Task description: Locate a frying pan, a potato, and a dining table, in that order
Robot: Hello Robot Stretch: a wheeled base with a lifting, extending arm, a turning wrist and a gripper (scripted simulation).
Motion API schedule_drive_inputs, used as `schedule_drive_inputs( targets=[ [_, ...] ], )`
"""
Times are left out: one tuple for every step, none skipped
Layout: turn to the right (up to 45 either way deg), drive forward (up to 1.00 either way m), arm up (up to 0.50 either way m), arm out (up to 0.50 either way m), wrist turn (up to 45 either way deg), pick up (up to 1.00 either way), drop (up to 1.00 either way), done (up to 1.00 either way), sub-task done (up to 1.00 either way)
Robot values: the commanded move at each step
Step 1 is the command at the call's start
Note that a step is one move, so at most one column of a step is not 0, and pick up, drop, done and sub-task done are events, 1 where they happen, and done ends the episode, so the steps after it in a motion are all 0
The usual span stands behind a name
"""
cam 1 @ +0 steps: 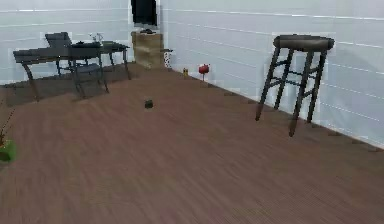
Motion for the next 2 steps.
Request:
schedule_drive_inputs(
  targets=[
    [-27.0, 0.00, 0.00, 0.00, 0.0, 0.00, 0.00, 0.00, 0.00],
    [0.0, 1.00, 0.00, 0.00, 0.0, 0.00, 0.00, 0.00, 0.00]
  ],
)
